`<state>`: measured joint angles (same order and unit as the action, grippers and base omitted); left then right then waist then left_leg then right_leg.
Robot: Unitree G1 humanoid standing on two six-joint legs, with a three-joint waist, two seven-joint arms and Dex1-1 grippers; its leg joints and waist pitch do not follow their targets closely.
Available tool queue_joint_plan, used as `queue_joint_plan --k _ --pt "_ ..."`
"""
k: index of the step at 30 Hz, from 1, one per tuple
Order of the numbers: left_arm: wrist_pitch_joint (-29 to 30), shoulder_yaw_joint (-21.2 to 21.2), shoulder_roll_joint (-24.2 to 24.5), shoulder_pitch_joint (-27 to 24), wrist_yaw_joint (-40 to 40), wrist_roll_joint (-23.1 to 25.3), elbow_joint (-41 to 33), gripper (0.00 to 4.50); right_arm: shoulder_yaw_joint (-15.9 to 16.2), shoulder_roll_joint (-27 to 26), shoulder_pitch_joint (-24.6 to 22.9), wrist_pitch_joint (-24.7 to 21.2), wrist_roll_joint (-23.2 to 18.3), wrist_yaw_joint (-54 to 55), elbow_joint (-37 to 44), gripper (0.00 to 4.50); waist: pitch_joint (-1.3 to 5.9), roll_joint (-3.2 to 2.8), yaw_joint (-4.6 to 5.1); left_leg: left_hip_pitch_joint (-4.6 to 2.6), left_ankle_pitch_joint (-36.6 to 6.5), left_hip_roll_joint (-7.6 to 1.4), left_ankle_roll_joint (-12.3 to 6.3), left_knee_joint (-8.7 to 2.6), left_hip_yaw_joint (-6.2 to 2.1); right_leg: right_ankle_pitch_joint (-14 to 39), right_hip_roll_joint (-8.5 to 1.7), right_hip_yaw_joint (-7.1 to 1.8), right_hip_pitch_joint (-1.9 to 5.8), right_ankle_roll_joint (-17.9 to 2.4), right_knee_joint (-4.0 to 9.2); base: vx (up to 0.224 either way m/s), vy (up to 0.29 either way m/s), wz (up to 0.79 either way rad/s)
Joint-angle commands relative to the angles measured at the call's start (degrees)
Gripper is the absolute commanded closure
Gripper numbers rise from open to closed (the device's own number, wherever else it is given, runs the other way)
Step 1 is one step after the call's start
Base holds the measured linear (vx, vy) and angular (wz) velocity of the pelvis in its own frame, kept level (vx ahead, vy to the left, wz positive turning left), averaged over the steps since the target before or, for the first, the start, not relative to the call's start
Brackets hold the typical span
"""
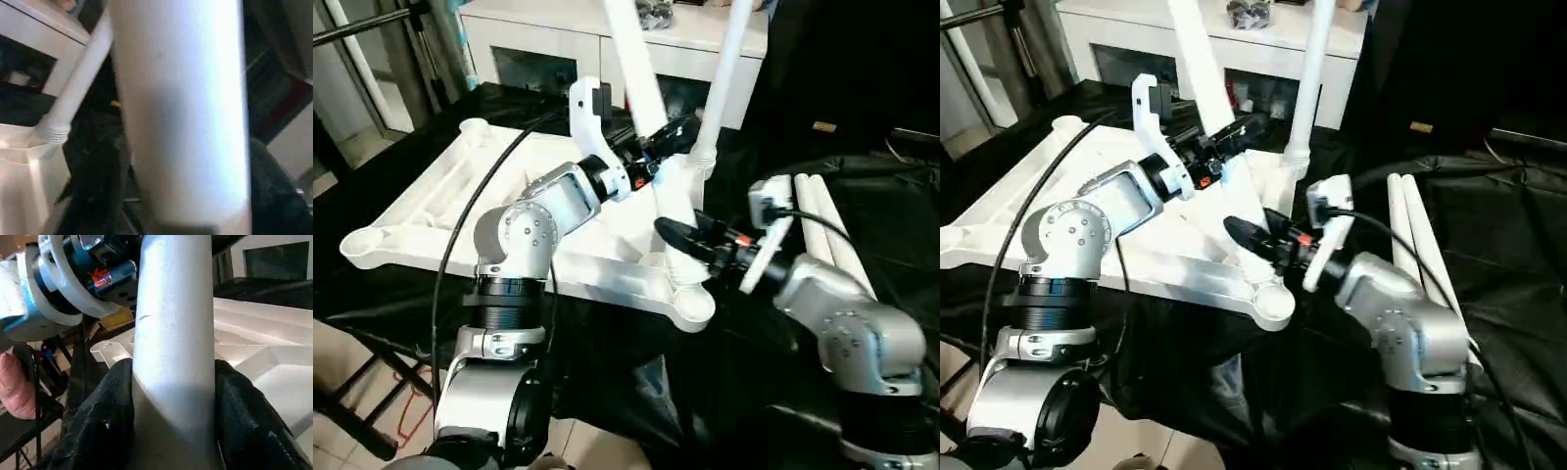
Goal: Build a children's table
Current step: Pick table leg
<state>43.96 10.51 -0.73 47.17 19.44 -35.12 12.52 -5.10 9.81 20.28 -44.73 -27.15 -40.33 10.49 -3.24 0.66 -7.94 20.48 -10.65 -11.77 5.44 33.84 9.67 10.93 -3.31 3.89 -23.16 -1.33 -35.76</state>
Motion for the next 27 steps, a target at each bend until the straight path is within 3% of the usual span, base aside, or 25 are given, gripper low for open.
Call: queue_joint_plan --k 1,8,10,12,13,16,20,21,24,27 --pt "0.17 1.06 -0.24 0.39 -3.54 1.44 -0.05 1.81 1.11 0.0 1.47 1.98 -0.78 -1.01 1.57 2.57 4.12 0.79 -0.02 0.3 -3.34 -0.65 -1.45 -3.06 -0.06 9.63 -4.04 -2.74 3.76 -6.04 4.6 0.0 0.0 0.0" --pt "0.38 -0.31 0.23 -0.04 -4.34 2.12 0.08 2.41 2.28 0.03 1.62 2.83 -0.17 0.2 1.19 2.57 4.11 0.69 -0.13 0.37 -3.61 -0.61 -1.31 -3.14 -0.15 10.85 -4.03 -2.68 3.74 -5.1 4.78 0.0 0.0 0.0" --pt "-0.16 -1.31 0.95 -0.37 -1.86 2.1 -0.16 2.44 1.6 -0.54 2.03 0.46 -2.13 0.27 0.46 2.57 4.1 0.57 -0.1 0.36 -3.7 -0.56 -1.34 -3.13 -0.13 11.1 -4.02 -2.7 3.68 -4.99 4.83 0.0 0.0 0.0" --pt "-0.44 -1.83 1.55 -0.34 -0.37 2.14 0.03 2.49 0.9 -0.7 2.43 -0.59 -3.56 -0.09 -0.03 1.87 4.08 0.59 -0.05 0.28 -3.9 -0.6 -1.38 -3.19 -0.15 11.33 -3.98 -2.67 3.61 -5.1 4.86 0.0 0.0 0.0" --pt "-0.57 -2.03 1.84 -0.3 0.19 2.2 0.15 2.49 0.68 -0.68 2.59 -0.8 -3.8 -0.06 -0.15 1.87 4.1 0.54 -0.07 0.27 -3.96 -0.64 -1.31 -3.2 -0.16 11.27 -4.02 -2.67 3.63 -5.15 4.84 0.0 0.0 0.0" --pt "-0.44 -3.86 4.07 -0.15 7.62 0.46 0.6 2.51 0.55 0.86 3.82 -0.81 -4.06 -1.9 -2.56 1.68 4.14 0.17 0.03 0.27 -3.8 -0.64 -1.09 -3.24 -0.21 10.64 -3.96 -2.71 3.62 -5.3 4.7 0.0 0.0 0.0" --pt "-0.15 -6.45 6.76 -0.23 17.02 -1.26 0.68 2.58 2.94 5.21 5.12 -1.31 -4.17 -8.61 -5.73 1.43 4.13 0.22 -0.05 0.12 -3.83 -0.68 -1.21 -3.15 -0.08 9.43 -3.89 -2.78 3.64 -5.92 4.6 0.0 0.0 0.0" --pt "-0.33 -7.68 7.96 -0.47 22.76 -2.49 0.1 2.6 4.07 7.24 5.8 -1.93 -4.73 -12.15 -6.67 1.43 4.21 0.18 -0.08 0.07 -3.63 -0.73 -1.42 -3.07 -0.02 8.03 -3.96 -2.83 3.63 -6.67 4.47 0.0 0.0 0.0" --pt "-0.87 -9.0 9.17 -0.35 28.83 -3.6 -0.42 2.62 5.54 9.71 6.79 -2.83 -5.81 -16.43 -7.48 1.43 4.31 0.22 -0.03 0.12 -2.96 -0.82 -1.94 -2.98 -0.01 4.74 -4.01 -2.78 3.83 -9.33 3.98 0.0 0.0 0.0" --pt "-0.69 -9.31 9.66 -0.1 32.2 -4.8 -0.87 2.62 7.63 11.83 7.29 -2.94 -5.78 -19.45 -7.9 1.43 4.26 0.31 0.03 0.13 -3.62 -0.79 -1.95 -2.96 -0.03 5.54 -4.1 -2.7 4.01 -9.81 3.99 0.0 0.0 0.0"
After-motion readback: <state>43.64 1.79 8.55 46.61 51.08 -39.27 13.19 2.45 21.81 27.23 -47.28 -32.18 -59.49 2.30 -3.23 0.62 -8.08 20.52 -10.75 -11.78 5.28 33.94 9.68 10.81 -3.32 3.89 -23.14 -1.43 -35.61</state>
